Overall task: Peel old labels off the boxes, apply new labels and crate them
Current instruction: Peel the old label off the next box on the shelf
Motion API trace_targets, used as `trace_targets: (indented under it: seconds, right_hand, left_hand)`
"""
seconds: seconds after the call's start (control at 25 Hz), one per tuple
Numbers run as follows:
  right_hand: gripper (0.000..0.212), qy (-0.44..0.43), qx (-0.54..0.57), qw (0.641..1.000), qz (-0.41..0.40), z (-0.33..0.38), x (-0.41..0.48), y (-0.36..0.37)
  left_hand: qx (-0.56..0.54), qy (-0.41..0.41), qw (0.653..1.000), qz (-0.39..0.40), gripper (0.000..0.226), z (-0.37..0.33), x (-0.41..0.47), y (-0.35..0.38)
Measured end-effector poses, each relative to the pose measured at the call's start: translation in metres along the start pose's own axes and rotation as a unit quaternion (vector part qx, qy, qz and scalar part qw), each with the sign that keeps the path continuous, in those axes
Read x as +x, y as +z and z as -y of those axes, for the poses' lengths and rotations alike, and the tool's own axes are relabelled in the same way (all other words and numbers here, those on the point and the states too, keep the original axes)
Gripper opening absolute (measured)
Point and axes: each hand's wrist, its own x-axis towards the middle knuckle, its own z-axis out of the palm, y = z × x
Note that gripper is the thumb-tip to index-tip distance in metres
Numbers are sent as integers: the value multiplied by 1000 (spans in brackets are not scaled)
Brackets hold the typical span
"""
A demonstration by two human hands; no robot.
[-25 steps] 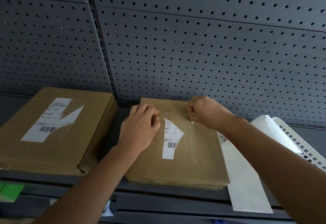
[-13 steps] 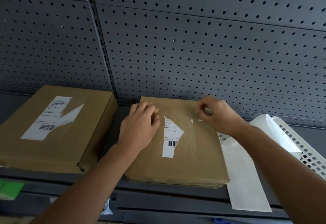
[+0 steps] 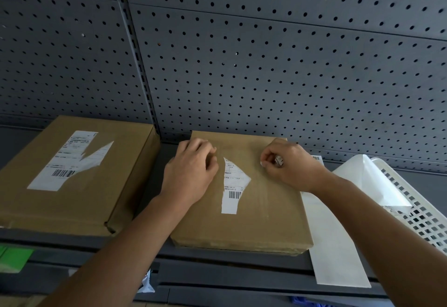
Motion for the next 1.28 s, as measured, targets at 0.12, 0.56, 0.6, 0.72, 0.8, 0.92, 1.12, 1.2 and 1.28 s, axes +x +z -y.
trace_targets:
  seconds: [0.12,0.56,0.6,0.72,0.8,0.92,1.12,1.2,1.28]
  right_hand:
    - [7,-15,-22,1000,-4,1,3,4]
    - [11,21,69,995,-72,-2,-10,11]
    - [11,14,58,996,-69,-2,-8,12]
    - [16,8,37,998,-44,-2,-5,13]
    - [16,27,62,997,-41,-3,-8,10]
    - [13,40,80,994,-66,-1,-10,10]
    - [16,28,63,997,-38,-2,-7,13]
    - [16,36,80,995,-43,-4,-10,11]
    - [14,44,92,993,-64,-2,-11,11]
  left_hand:
    - [1,0,1000,-2,21,1,0,0]
    - [-2,0,1000,2,21,0,1,1]
    - [-2,2,1000,2,21,1,0,1]
    - [-1,4,1000,0,21,2,-1,1]
    - [-4,3,1000,3,21,1,-1,2]
    - [2,5,1000,1,21,1,1,2]
    - [4,2,1000,4,21,3,0,2]
    - [-1,3,1000,3,20,1,-1,2]
    - [0,3,1000,-2,19,1,0,1]
